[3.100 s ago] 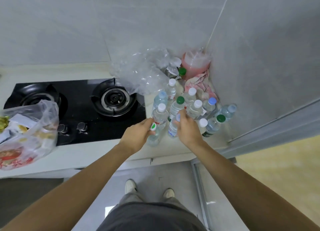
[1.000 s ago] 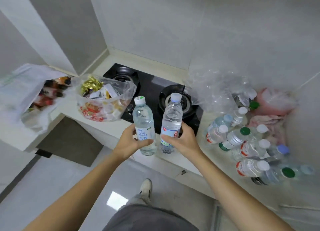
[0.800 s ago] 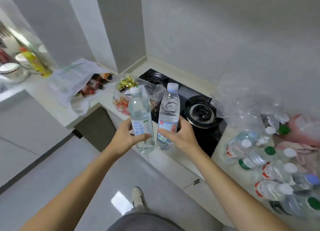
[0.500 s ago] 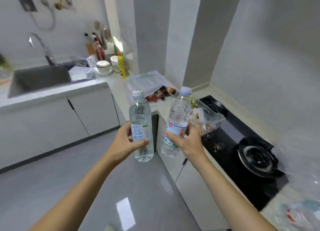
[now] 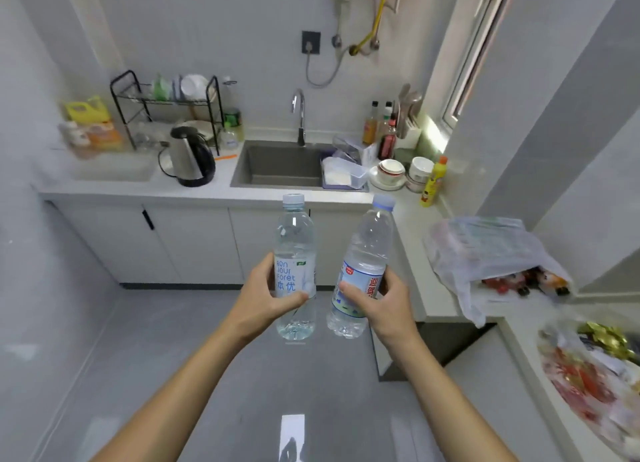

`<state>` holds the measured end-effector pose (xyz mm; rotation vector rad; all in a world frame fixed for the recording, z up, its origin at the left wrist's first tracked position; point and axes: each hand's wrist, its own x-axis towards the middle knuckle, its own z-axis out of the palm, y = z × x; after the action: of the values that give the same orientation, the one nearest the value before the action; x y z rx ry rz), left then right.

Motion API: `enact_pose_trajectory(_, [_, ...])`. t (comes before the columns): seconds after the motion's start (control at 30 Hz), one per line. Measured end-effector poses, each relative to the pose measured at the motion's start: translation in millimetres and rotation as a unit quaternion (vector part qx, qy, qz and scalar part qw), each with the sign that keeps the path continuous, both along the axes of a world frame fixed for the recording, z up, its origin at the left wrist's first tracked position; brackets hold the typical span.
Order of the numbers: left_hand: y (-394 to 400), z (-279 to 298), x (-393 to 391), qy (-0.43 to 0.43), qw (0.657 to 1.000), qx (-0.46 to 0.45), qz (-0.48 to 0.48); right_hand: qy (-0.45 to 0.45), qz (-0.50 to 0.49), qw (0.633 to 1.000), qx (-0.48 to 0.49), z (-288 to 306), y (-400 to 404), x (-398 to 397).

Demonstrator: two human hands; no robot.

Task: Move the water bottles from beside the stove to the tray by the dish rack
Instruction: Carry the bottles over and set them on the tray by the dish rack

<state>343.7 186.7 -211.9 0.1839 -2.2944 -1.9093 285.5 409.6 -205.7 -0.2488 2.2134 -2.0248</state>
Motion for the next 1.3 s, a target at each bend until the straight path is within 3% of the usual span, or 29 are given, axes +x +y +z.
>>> enact_pose_trajectory(0.37, [-207.0, -15.5, -55.5, -0.002, 0.987, 0.011, 0.16, -0.014, 0.185, 0.983, -0.001, -11.7, -252.5, -123.0])
enact_pose_trajectory(0.73, [-403.7, 5.6, -109.0, -0.031, 0.942, 0.009, 0.333, -0.027, 0.369, 0.929, 0.015, -1.0, -492.0, -242.4])
enact_pose_trajectory(1.0, [-565.0, -24.5, -127.3, -0.058, 0.929, -0.02, 0.365, -0.012, 0.401, 0.915, 0.041, -17.1, -674.9, -277.2])
enact_pose_trajectory(1.3, [-743.9, -12.7, -198.5, -0.063, 0.95, -0.032, 0.305, -0.033, 0.355, 0.933, 0.045, -17.6, -821.7, -328.1])
